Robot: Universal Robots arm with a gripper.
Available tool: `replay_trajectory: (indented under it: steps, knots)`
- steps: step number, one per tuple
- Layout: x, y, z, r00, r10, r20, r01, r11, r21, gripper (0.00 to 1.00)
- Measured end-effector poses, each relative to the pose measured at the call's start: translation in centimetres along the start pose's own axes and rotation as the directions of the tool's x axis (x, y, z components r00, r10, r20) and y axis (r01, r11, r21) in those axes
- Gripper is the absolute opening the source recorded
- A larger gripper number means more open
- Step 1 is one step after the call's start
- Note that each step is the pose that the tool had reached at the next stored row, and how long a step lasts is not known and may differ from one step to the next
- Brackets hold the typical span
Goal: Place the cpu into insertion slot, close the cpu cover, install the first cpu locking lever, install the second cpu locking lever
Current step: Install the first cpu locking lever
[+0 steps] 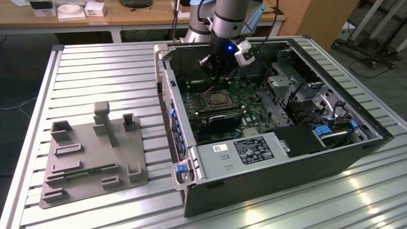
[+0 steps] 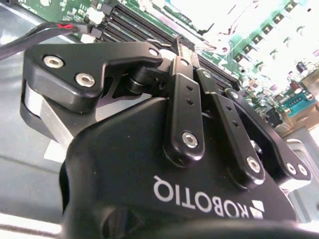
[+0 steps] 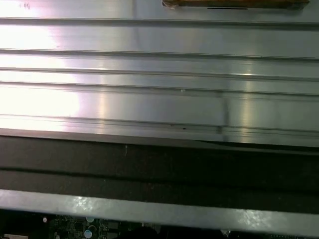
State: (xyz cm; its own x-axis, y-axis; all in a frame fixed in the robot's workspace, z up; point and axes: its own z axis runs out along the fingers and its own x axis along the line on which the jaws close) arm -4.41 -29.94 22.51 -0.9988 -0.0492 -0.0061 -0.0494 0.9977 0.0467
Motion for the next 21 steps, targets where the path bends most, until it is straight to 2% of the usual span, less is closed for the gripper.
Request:
replay_trajectory:
  steps: [11,21]
  knots:
    - [-0.09,-0.06,1.11,1.0000,0.000,0.0000,0.000,1.0000,0.0001,0.10]
    - [-0.63,-0.10,1.54,1.0000,0.000,0.0000,0.000,1.0000,0.0001,0.10]
